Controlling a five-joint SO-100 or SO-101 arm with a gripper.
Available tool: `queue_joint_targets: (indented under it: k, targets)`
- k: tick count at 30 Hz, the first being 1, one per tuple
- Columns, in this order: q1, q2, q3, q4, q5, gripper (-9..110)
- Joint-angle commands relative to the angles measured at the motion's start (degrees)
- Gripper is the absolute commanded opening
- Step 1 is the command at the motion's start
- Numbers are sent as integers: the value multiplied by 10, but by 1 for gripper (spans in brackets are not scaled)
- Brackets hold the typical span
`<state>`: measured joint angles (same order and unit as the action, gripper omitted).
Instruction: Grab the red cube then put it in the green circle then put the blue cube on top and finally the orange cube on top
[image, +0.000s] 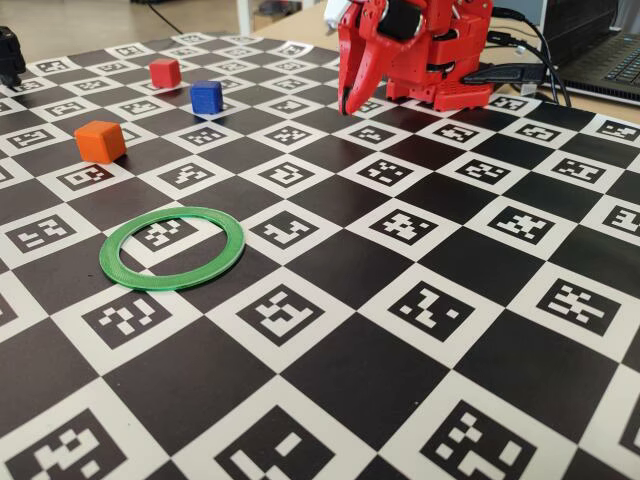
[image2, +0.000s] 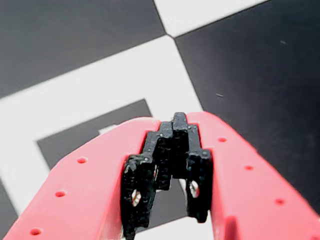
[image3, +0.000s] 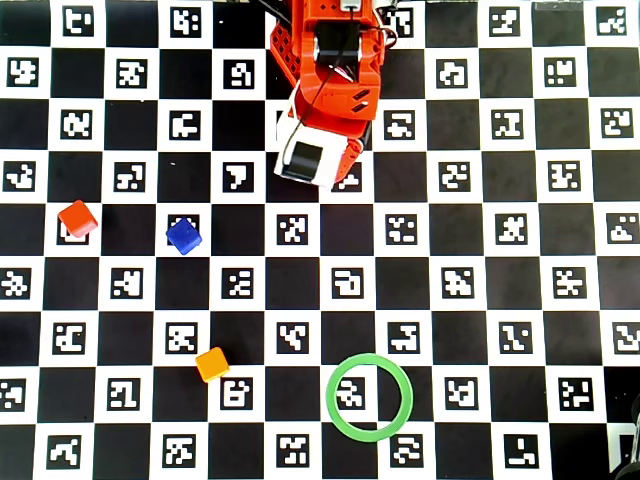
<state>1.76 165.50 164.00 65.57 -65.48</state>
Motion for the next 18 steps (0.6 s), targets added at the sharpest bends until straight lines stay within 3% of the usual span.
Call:
queue_joint_targets:
  k: [1, 7, 18]
  targets:
    - [-2, -83, -175, 35, 80, -5]
    - [14, -210, -394, 127, 207, -5]
    - [80, -347, -621, 204, 341, -4]
